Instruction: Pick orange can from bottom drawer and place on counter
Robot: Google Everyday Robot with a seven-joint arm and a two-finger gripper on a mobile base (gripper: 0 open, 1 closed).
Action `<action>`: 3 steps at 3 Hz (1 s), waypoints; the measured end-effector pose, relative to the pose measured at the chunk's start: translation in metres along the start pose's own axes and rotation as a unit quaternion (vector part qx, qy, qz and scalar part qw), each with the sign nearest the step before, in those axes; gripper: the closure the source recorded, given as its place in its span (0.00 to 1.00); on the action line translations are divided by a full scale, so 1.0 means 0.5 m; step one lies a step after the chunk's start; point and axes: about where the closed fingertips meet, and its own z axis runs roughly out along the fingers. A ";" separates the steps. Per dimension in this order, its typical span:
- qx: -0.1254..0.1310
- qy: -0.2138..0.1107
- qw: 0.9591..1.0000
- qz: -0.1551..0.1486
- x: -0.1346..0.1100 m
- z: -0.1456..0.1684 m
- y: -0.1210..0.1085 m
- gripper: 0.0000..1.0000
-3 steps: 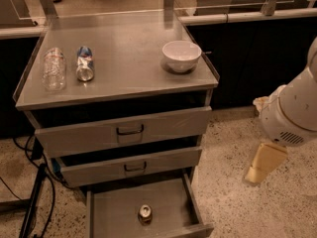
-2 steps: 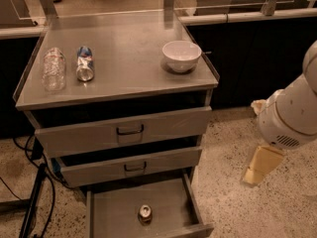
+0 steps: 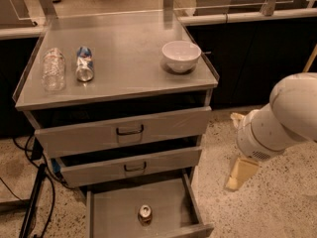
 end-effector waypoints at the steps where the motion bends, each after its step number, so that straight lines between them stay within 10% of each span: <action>1: -0.020 -0.024 0.999 -0.030 -0.030 0.114 0.005 0.00; 3: -0.057 -0.043 0.997 -0.021 -0.032 0.200 0.059 0.00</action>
Offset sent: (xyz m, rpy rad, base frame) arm 0.0286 0.0363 -0.0764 0.0586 0.0399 0.1151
